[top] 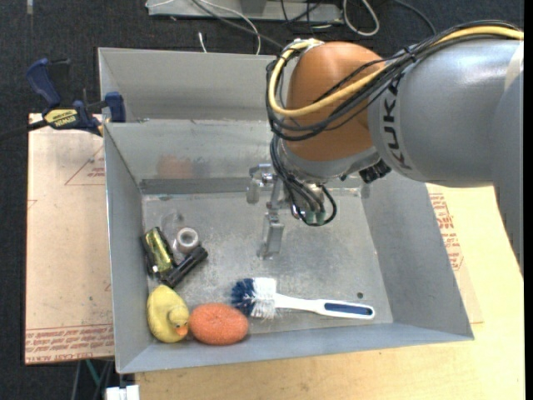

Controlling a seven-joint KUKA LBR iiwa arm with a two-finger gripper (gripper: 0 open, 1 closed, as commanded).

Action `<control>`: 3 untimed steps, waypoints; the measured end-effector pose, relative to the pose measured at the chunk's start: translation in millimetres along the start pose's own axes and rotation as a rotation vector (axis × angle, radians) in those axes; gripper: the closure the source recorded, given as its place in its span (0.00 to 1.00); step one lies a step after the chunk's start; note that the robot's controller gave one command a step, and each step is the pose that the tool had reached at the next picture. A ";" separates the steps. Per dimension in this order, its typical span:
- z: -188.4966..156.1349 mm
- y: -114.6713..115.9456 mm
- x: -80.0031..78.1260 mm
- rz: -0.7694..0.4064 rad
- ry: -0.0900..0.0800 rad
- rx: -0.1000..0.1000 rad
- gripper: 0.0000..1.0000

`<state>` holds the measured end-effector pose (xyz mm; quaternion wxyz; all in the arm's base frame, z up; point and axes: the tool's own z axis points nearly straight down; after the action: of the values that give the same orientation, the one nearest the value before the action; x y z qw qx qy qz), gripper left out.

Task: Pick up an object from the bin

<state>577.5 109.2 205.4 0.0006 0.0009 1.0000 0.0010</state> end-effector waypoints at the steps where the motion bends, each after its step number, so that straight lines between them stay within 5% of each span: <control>1: 0.0 0.0 0.0 0.000 0.000 0.000 0.00; 2: 16.9 0.6 11.0 -0.043 -0.007 0.000 0.00; 3: 24.8 -8.7 -24.6 -0.424 -0.012 0.001 0.00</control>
Offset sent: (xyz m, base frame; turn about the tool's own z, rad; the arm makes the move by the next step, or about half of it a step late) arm -0.0394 0.0022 -0.0596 -0.1338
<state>602.1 100.4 180.7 0.0069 -0.2094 0.9778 0.0005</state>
